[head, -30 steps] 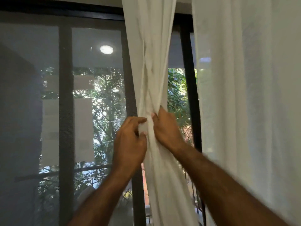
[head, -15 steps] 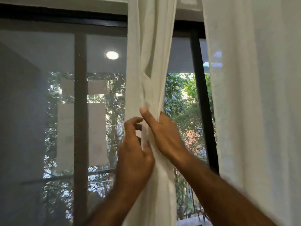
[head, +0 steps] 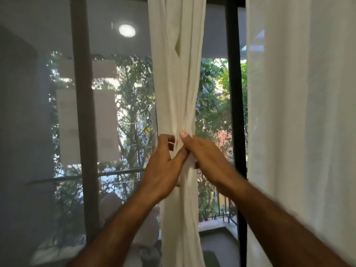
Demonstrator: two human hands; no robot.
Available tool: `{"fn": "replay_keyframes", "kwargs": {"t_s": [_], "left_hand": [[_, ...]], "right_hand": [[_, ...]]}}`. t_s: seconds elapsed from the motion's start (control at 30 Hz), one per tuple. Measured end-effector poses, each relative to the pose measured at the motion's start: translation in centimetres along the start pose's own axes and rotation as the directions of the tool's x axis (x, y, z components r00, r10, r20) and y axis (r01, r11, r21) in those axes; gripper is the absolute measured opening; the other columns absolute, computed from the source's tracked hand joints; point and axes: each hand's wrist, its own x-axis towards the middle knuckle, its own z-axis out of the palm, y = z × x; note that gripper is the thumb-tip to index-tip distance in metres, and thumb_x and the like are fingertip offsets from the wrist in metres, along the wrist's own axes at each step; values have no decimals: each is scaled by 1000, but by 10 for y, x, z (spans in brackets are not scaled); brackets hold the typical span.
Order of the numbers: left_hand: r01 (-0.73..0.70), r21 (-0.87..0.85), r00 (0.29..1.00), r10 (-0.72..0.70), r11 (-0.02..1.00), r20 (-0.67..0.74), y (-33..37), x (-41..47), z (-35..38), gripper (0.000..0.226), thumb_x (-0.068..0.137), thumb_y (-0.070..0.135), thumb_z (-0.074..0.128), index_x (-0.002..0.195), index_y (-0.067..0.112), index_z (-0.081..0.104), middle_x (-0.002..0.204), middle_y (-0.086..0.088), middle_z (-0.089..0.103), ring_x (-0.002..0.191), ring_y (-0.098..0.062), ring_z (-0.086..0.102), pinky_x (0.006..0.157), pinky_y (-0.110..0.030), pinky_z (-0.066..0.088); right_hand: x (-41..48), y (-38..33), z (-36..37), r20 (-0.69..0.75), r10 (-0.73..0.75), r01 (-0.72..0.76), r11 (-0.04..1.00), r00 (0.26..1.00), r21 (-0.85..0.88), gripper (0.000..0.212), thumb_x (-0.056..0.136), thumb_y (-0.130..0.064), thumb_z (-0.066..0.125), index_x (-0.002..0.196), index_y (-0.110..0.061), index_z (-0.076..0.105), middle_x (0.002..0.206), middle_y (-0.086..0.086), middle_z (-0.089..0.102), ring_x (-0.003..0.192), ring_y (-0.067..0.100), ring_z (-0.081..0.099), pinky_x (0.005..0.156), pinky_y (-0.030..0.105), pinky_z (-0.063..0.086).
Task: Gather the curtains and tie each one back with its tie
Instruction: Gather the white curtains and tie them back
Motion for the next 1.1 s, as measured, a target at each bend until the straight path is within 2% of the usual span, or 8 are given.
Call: {"fn": "replay_keyframes", "kwargs": {"t_s": [0.1, 0.27, 0.37, 0.57, 0.7, 0.87, 1.0, 1.1], "left_hand": [[9, 8, 999, -9, 1000, 35, -5, -9, 0, 36, 95, 26, 61, 125, 23, 41, 107, 8, 59, 82, -18, 71, 50, -38, 59], [142, -166, 989, -131, 976, 74, -13, -13, 1, 16, 98, 21, 59, 111, 13, 57, 106, -8, 65, 83, -20, 71, 64, -37, 62], [112, -165, 988, -92, 980, 125, -25, -19, 2, 11, 100, 11, 54, 107, 14, 62, 102, -5, 66, 76, -11, 68, 71, -33, 60], [60, 159, 957, -102, 985, 272, -72, -55, 9, 54, 80, -5, 70, 120, 27, 53, 107, -7, 57, 87, -28, 66, 75, -45, 59], [205, 290, 874, -308, 935, 375, -115, -104, 36, 87, 69, 27, 88, 132, 33, 28, 108, -1, 52, 89, -26, 65, 77, -43, 59], [318, -28, 938, -310, 948, 152, -123, -109, 59, 86, 76, 42, 78, 139, 45, 20, 122, 15, 51, 103, -11, 63, 74, -34, 61], [244, 136, 957, -261, 960, 124, -119, -89, 67, 78, 81, 51, 71, 143, 28, 29, 124, 1, 52, 106, -20, 60, 44, -31, 57], [213, 275, 960, -253, 938, 120, -121, -84, 70, 49, 95, 36, 55, 137, 18, 39, 116, -5, 58, 88, -22, 66, 40, -36, 57]], "right_hand": [[-12, 14, -4, 78, 130, -144, 963, 988, 229, 51, 92, -61, 46, 118, -25, 70, 113, -4, 76, 100, 11, 74, 89, 36, 59], [-32, 41, 3, 162, 103, -149, 942, 981, 301, 24, 99, -38, 53, 120, -34, 64, 113, -13, 75, 104, 4, 71, 78, 25, 60], [-41, 57, 8, 178, 90, -129, 966, 980, 222, 49, 93, -25, 67, 140, -30, 51, 130, -9, 67, 117, 7, 65, 93, 30, 57], [-52, 88, 7, 47, 189, -183, 977, 981, -107, 34, 94, -24, 66, 126, -15, 66, 118, 4, 73, 106, 19, 70, 97, 45, 55], [-68, 104, 14, 23, 232, -221, 949, 972, -225, 39, 94, -22, 65, 132, -12, 60, 122, 6, 70, 110, 23, 67, 96, 40, 54], [-111, 130, 23, 213, 287, -322, 935, 934, 152, 31, 100, -25, 56, 124, -44, 47, 120, -22, 64, 108, -8, 63, 91, 13, 51], [-132, 155, 25, 244, 350, -418, 839, 904, 347, 37, 88, -40, 58, 124, -30, 55, 130, 0, 64, 124, 22, 60, 102, 40, 52], [-145, 161, 27, 231, 349, -414, 833, 908, 367, 55, 87, -47, 69, 134, -40, 42, 132, -11, 62, 117, 6, 63, 91, 24, 54]]}}
